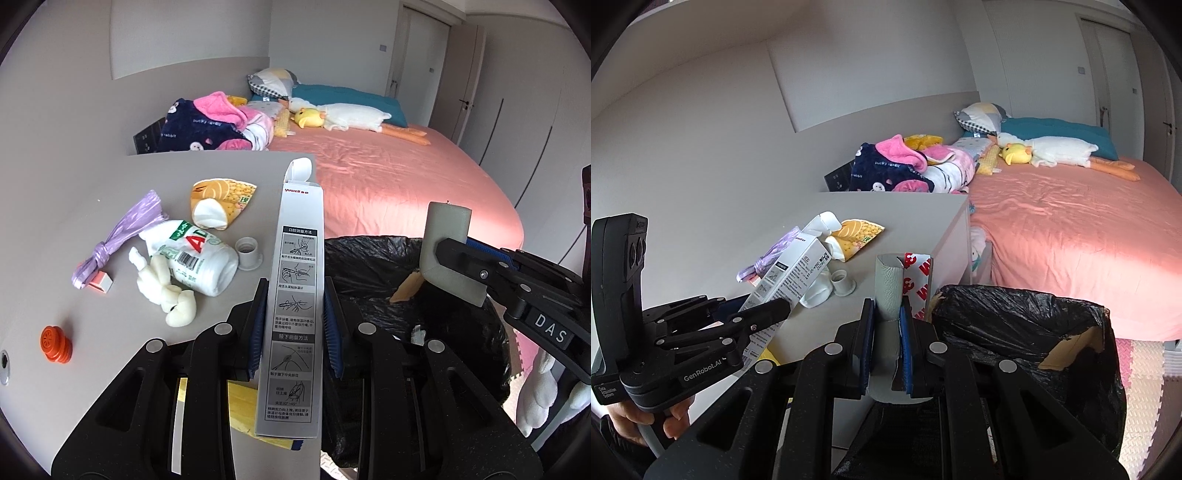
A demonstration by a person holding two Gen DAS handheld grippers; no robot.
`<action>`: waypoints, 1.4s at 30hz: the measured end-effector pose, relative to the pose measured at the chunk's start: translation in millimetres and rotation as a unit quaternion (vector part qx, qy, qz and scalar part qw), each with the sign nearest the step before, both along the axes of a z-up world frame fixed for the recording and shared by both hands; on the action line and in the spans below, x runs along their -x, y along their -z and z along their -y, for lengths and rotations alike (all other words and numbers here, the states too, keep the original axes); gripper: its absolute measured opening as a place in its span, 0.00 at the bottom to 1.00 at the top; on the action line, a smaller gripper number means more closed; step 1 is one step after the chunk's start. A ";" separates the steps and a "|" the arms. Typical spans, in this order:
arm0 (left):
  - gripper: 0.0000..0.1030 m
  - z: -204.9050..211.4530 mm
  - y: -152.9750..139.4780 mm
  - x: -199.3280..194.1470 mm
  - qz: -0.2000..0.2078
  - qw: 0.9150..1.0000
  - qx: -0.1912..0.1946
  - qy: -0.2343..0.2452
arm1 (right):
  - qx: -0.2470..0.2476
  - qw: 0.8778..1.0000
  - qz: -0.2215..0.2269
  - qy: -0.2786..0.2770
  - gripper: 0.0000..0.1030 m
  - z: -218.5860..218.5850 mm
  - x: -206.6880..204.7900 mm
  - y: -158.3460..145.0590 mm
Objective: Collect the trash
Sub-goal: 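Carry the carton and cup over the trash bag and open both grippers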
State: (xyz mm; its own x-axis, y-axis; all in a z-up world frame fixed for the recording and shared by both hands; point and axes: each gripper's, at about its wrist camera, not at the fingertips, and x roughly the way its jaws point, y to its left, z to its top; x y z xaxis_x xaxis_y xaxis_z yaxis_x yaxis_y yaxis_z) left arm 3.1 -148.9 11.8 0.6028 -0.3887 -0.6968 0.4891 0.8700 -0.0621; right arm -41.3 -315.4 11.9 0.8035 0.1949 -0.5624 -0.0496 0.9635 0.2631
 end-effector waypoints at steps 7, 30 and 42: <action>0.27 27.4 5.0 4.6 -0.008 0.999 -0.002 0.035 | -0.005 1.000 -0.006 0.029 0.14 24.5 4.7 2.5; 0.91 76.1 20.9 17.7 -0.040 0.991 -0.017 0.125 | 0.001 0.986 -0.057 0.156 0.74 102.7 11.1 14.2; 0.91 51.8 20.8 1.6 -0.045 0.998 -0.020 0.046 | -0.002 0.985 -0.050 0.163 0.74 100.8 10.0 18.7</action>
